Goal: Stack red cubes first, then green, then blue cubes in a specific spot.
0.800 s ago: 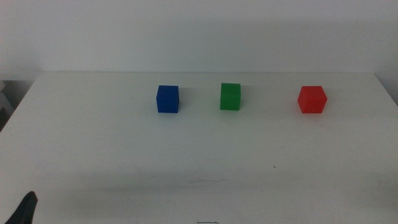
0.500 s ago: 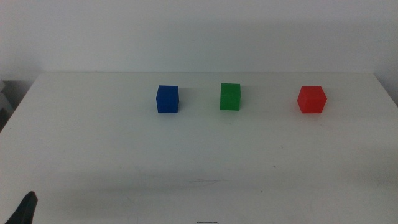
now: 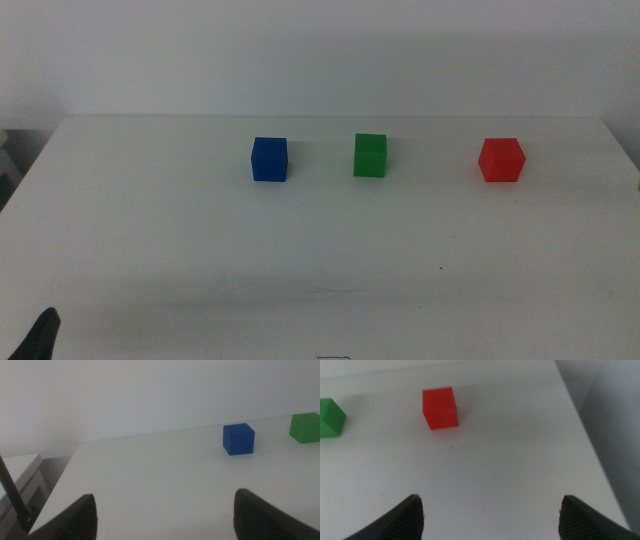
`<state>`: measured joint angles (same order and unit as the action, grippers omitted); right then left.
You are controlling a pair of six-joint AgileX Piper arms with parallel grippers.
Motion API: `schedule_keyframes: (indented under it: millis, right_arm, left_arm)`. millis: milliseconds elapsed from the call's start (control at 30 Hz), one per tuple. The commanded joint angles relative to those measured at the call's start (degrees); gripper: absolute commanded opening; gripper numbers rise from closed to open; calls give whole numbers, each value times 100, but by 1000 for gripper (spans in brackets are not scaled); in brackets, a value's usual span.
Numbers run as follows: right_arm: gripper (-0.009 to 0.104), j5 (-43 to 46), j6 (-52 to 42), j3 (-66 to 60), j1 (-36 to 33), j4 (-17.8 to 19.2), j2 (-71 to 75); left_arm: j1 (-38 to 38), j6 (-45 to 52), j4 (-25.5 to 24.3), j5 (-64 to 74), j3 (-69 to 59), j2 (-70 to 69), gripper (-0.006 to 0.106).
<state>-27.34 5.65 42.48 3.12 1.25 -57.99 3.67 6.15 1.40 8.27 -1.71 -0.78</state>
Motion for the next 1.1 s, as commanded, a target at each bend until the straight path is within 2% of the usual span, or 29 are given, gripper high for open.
schedule_keyframes:
  millis: [0, 167, 267, 400, 700, 1067]
  right_arm:
    - [94, 406, 38, 223, -1, -84, -286]
    - [94, 686, -3, 283, -1, -242, -860]
    - [94, 378, -9, 695, -1, -266, -1302]
    - [94, -142, -158, 1583, -42, -247, -2022]
    - [94, -673, -415, 3760, -579, -70, -3934]
    - [94, -1816, -495, 6503, -652, -54, -6174]
  left_arm:
    - [20, -3, 67, -433, 21, -114, 94]
    - [20, -3, 67, -433, 21, -114, 94]
    - [20, -3, 67, -433, 21, -114, 94]
    - [20, -3, 67, -433, 21, -114, 94]
    - [20, -3, 67, -433, 21, -114, 94]
    - [20, -3, 67, -433, 21, -114, 94]
